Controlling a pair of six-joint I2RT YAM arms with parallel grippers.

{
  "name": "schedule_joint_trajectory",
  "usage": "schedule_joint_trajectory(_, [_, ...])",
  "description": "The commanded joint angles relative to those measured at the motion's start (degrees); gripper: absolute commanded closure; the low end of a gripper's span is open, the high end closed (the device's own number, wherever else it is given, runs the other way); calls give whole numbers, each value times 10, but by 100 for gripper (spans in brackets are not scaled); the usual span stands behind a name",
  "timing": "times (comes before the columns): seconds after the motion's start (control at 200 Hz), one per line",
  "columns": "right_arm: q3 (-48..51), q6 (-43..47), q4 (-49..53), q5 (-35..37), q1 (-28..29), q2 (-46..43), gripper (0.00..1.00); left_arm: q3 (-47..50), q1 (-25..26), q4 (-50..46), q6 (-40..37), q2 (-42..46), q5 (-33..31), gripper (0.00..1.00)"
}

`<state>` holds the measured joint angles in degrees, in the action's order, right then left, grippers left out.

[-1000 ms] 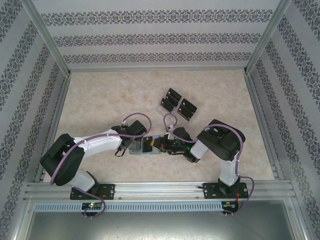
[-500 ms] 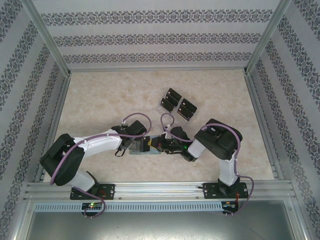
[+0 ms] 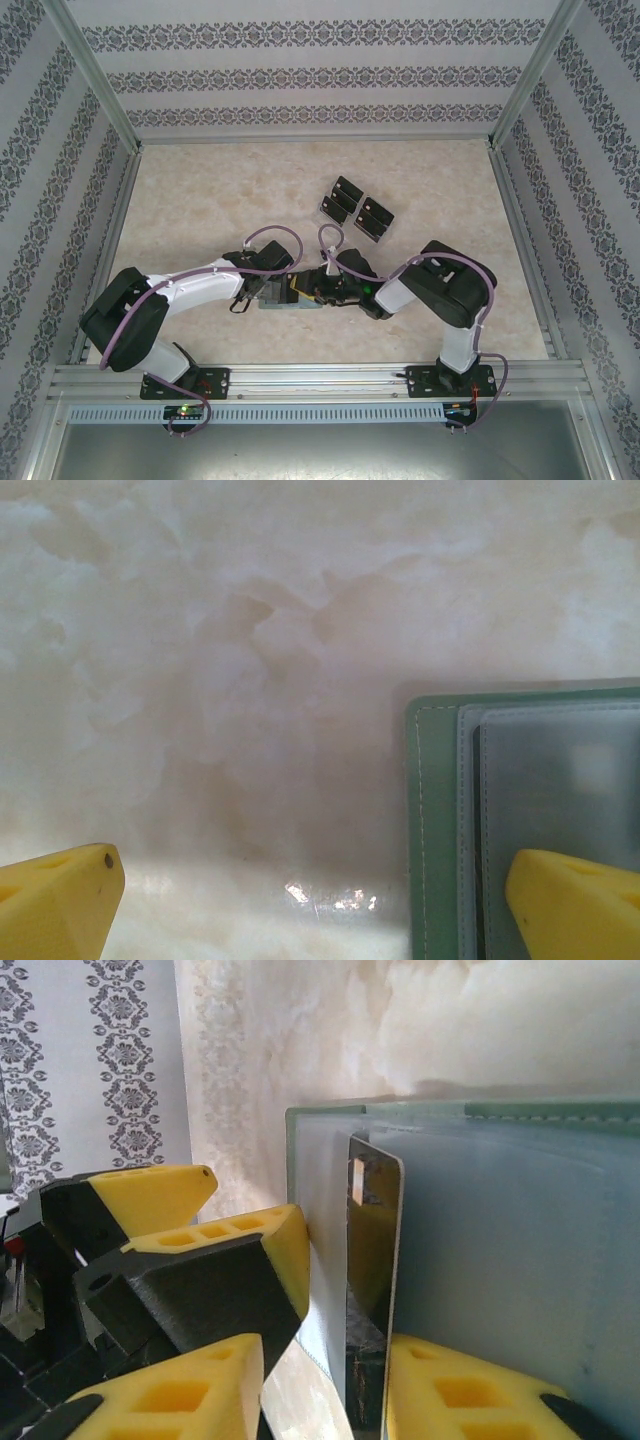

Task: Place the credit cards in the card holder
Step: Insert the credit card into the card slot.

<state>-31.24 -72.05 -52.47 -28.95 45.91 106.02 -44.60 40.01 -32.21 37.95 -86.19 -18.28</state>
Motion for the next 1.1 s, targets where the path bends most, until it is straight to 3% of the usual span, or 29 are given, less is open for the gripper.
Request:
schedule_joint_trajectory(0.0, [-5, 37, 91, 16, 5, -32, 51, 15, -3, -40, 9, -1, 6, 0])
schedule_joint_trajectory(0.11, [-9, 62, 153, 27, 4, -67, 40, 9, -3, -43, 11, 4, 9, 0])
schedule_joint_trajectory(0.36, [-15, 103, 253, 56, -6, -145, 38, -10, -3, -45, 8, 25, 25, 0])
schedule_joint_trajectory(0.455, [-27, 132, 323, 74, -11, -179, 44, -27, -1, -42, -1, 30, 44, 0])
schedule_joint_trajectory(0.565, [-48, 173, 412, 99, -13, -206, 73, -55, 7, -41, -9, 26, 58, 0])
schedule_joint_trajectory(0.665, [-61, 199, 458, 113, -13, -217, 92, -80, 15, -40, -11, 13, 63, 0])
schedule_joint_trajectory(0.739, [-61, 203, 463, 115, -13, -217, 100, -93, 19, -36, -11, -2, 68, 0])
schedule_joint_trajectory(1.094, [-28, 175, 385, 105, -1, -179, 100, -127, 42, -11, -2, -67, 80, 0])
